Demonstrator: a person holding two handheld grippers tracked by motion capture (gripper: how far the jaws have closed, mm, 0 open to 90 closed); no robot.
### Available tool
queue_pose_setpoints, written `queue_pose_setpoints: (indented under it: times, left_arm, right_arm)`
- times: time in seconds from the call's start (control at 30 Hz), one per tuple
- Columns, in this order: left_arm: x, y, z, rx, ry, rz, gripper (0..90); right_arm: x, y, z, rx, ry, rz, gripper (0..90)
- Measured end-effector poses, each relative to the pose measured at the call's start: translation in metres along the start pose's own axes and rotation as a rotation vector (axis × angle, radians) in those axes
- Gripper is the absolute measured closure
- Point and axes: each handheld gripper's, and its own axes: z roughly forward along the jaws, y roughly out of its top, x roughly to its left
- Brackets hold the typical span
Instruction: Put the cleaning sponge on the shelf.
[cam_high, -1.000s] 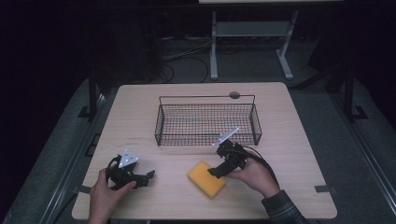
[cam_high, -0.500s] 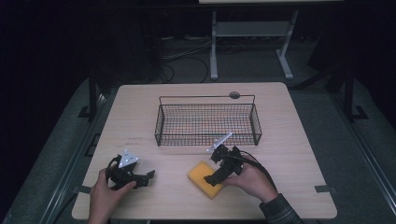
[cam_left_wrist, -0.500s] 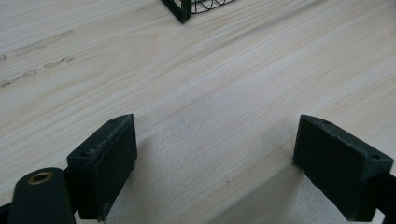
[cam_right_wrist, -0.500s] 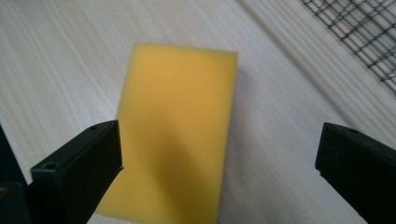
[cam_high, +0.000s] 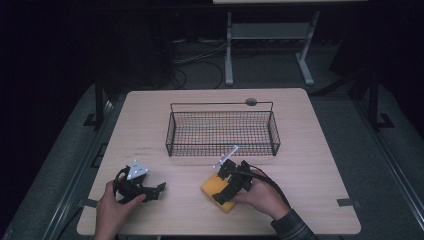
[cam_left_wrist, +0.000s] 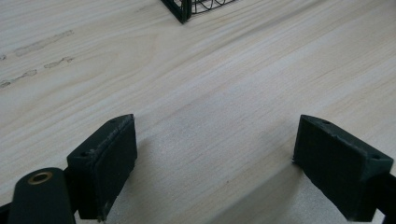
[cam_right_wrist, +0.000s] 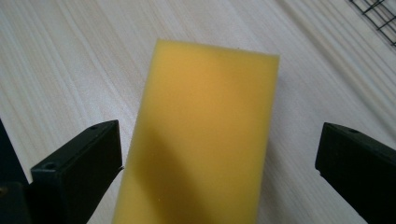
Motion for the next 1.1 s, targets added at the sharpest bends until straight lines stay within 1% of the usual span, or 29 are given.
queue_pose_setpoints:
  times: [0.2, 0.77, 0.8, 0.97, 1.0, 1.07, 1.1]
  left_arm:
    - [0.0, 0.0, 0.0, 0.0, 0.0, 0.0, 12.6]
    - [0.0, 0.0, 0.0, 0.001, 0.0, 0.001, 12.6]
    - [0.0, 0.0, 0.0, 0.0, 0.0, 0.0, 12.6]
    - [0.0, 0.0, 0.0, 0.0, 0.0, 0.0, 12.6]
    - [0.0, 0.0, 0.0, 0.0, 0.0, 0.0, 12.6]
    - [0.0, 0.0, 0.0, 0.002, 0.0, 0.002, 12.6]
    - [0.0, 0.0, 0.0, 0.002, 0.0, 0.003, 12.6]
  right_arm:
    - [0.005, 0.001, 0.009, 0.018, -0.003, -0.02, 0.1]
    - [0.01, 0.001, 0.028, 0.079, -0.019, -0.04, 0.9]
    - [0.01, 0.001, 0.029, 0.082, -0.02, -0.043, 3.6]
    - [0.01, 0.001, 0.029, 0.084, -0.024, -0.052, 6.6]
    - [0.01, 0.0, 0.029, 0.084, -0.025, -0.053, 8.0]
    - [0.01, 0.0, 0.027, 0.077, -0.03, -0.056, 13.5]
    - [0.01, 0.0, 0.027, 0.075, -0.027, -0.056, 13.9]
